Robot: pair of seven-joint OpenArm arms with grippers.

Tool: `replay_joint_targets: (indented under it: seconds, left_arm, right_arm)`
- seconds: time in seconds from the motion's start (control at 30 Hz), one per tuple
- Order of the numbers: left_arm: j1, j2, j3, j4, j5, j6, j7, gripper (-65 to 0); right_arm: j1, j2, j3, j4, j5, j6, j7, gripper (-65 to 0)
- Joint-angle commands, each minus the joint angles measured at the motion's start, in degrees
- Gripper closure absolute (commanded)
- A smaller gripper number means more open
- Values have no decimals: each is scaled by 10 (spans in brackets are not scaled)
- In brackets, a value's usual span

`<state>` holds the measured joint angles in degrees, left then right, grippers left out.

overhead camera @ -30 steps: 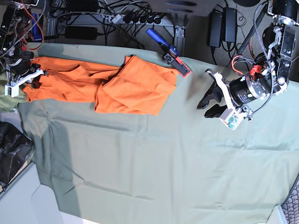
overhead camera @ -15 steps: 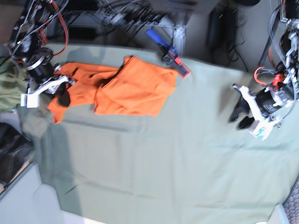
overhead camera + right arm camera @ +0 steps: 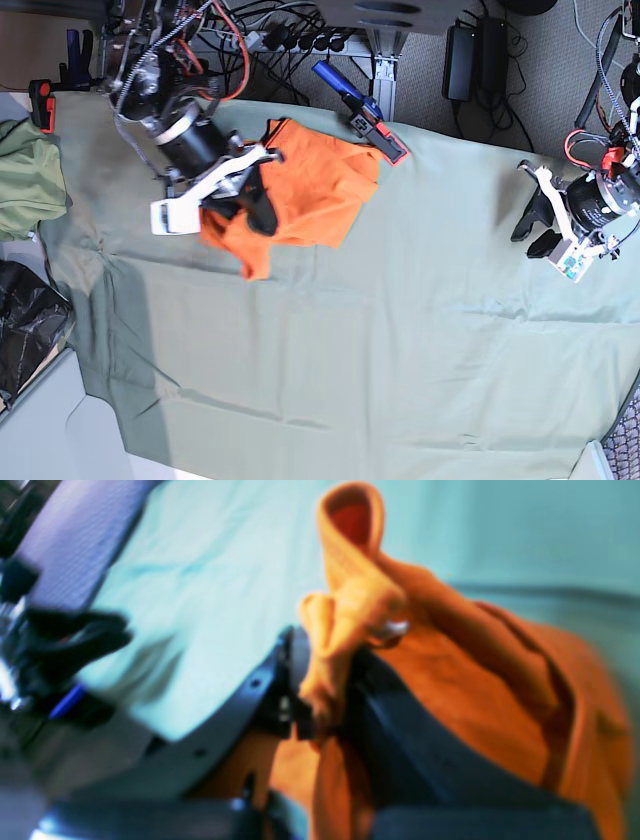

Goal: Fold the T-shirt properly
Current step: 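Fold the collar end over with the right gripper onto the shirt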

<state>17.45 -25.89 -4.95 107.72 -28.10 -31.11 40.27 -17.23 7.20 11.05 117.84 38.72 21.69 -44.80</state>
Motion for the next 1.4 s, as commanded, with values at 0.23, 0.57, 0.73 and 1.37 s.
replay_joint_targets:
  seconds: [0.23,0.57,0.73,1.37]
  left_arm:
    - [-3,-8,-4,8,-6,-4,-11,-215]
    - [-3,-8,-4,8,-15,-4,-11,-215]
    - [-3,-8,-4,8,-15,-4,-11,-215]
    - [-23,12,369,99,166,-76,-42,0]
  right_arm:
    - [3,-6,-76,10,-95,53,47,0]
    - [-6,-6,-144,-19,-98,53,54,-432]
    - [-4,-6,-157,-16,-98,53,91,-432]
    - [142,23,96,-31,-208,52,114,0]
